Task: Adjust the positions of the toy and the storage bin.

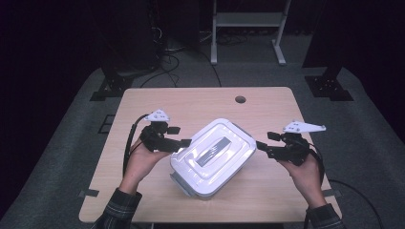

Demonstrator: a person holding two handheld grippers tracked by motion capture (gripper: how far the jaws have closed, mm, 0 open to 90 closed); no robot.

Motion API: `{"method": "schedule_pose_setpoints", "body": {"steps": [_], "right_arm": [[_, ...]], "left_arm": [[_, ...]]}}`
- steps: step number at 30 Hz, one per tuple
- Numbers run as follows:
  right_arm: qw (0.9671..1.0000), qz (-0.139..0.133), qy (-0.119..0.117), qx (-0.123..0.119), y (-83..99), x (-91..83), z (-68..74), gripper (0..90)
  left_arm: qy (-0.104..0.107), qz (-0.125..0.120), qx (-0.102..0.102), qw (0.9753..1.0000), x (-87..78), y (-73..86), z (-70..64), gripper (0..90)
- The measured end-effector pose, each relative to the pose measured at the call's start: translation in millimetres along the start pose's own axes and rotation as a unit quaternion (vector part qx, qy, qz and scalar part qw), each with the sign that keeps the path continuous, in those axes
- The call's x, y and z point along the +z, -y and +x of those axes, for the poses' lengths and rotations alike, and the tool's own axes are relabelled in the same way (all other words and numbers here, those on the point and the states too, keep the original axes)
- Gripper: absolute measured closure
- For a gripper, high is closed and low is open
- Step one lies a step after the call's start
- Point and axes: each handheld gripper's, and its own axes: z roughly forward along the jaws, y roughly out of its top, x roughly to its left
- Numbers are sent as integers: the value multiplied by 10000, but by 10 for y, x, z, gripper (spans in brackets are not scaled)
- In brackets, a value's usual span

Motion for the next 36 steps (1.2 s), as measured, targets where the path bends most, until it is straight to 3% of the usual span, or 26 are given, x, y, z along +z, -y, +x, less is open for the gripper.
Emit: {"method": "schedule_pose_setpoints", "body": {"steps": [3,5,6,7,8,10,15,19,22,25,26,28,29,32,33,34,36], "right_arm": [[10000,-8,29,4,186,-61,-27,271],[10000,8,39,-5,236,-68,-23,250],[9999,71,102,-77,355,-58,-10,174],[9999,71,102,-77,355,-58,-10,174],[9998,145,80,-104,470,-33,1,121],[9998,200,-23,-72,569,-13,3,102],[9993,352,14,-86,772,45,10,94],[9978,654,49,-83,952,140,6,95],[9965,808,158,-136,1009,195,11,95],[9954,915,221,-194,1046,246,21,95],[9948,949,263,-252,1065,270,29,95],[9944,981,283,-261,1075,282,32,95],[9943,997,287,-255,1084,293,28,95],[9935,1048,358,-269,1104,318,23,95],[9931,1077,377,-256,1112,332,19,95],[9929,1096,395,-251,1115,340,19,95],[9925,1126,416,-226,1120,349,18,94]], "left_arm": [[6,11,5,10000,6,-9,-60,188],[-6,-7,16,10000,9,-10,-78,178],[-12,-1,54,10000,19,-19,-108,139],[-12,-1,54,10000,19,-19,-108,117],[-4,-6,74,10000,24,-25,-130,97],[-2,-64,146,9999,24,-35,-172,79],[-41,-37,179,9998,42,-44,-215,0],[-212,-14,212,9995,72,-44,-257,0],[-273,72,165,9995,104,-51,-291,0],[-55,418,83,9991,156,-72,-306,0],[-113,501,-116,9986,193,-86,-318,0],[-201,521,-181,9983,209,-96,-326,0],[-252,523,-124,9982,216,-103,-338,0],[25,447,-76,9990,218,-119,-372,0],[33,472,113,9988,218,-127,-406,21],[90,476,173,9987,224,-130,-423,21],[134,439,147,9988,233,-137,-439,24]]}}
